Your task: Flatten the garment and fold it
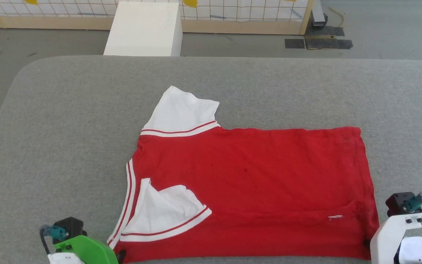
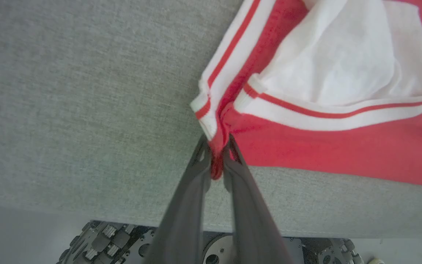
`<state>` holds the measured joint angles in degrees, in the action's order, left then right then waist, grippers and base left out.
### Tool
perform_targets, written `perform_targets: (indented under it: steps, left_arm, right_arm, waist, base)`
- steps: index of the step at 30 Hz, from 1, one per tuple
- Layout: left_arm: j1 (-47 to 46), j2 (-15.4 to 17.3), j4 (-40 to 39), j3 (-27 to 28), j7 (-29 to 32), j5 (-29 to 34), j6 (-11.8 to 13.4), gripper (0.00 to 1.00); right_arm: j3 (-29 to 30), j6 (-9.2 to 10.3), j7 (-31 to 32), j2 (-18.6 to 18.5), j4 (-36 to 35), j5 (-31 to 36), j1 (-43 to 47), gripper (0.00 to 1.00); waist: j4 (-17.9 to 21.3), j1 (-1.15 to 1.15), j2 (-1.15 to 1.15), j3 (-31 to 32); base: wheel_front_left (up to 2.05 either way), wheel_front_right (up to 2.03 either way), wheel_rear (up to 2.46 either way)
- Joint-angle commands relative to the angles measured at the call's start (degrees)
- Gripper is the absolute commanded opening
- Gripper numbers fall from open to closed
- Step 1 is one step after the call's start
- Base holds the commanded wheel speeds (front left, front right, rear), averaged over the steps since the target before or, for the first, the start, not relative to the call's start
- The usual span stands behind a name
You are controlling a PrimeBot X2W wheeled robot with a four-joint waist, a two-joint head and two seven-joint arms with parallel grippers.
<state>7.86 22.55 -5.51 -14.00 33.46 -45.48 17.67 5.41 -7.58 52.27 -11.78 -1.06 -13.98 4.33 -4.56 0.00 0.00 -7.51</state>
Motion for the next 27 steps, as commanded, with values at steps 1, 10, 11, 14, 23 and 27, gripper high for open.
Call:
perform_targets:
  steps: [1,10,11,14,23,27]
  left_arm:
    - [-1.2,0.35,0.13,0.53,-0.38,-0.06,-0.15,1.0]
    - [-7.72,3.06,-5.93,5.56,-7.3,2.76,-1.25,1.0]
    - [-9.28,3.13,-6.3,5.65,-8.79,3.58,-1.85,1.0]
    - [-13.96,2.51,-5.85,5.54,-13.93,6.41,-3.02,1.0]
    - [-30.22,-0.91,6.41,0.91,-24.18,11.4,-9.54,1.0]
    - [-38.91,-2.48,13.22,-1.32,-23.85,11.73,-12.3,1.0]
  right_arm:
    - [0.21,0.09,-0.73,0.19,0.33,0.08,-0.31,1.0]
    - [6.01,0.09,-5.42,0.62,-5.16,-1.49,-5.32,1.0]
    - [6.86,0.09,-6.12,0.71,-5.65,-1.39,-6.58,1.0]
    - [8.29,0.09,-7.26,0.6,-6.51,-0.88,-9.77,1.0]
    - [7.05,0.09,-7.18,0.06,-7.03,0.7,-19.08,1.0]
    - [6.02,0.09,-6.5,-0.48,-7.32,1.23,-22.64,1.0]
  waist:
    - [0.22,0.0,0.0,0.12]
    - [0.97,0.0,0.0,1.27]
    - [1.07,0.0,0.0,1.29]
    - [1.31,0.0,0.0,1.07]
    - [1.74,0.0,0.0,-3.97]
    - [1.6,0.0,0.0,-7.79]
  base:
    - [0.0,0.0,0.0]
    - [0.0,0.0,0.0]
    - [0.0,0.0,0.0]
    - [0.0,0.0,0.0]
    - [0.0,0.0,0.0]
    - [0.0,0.0,0.0]
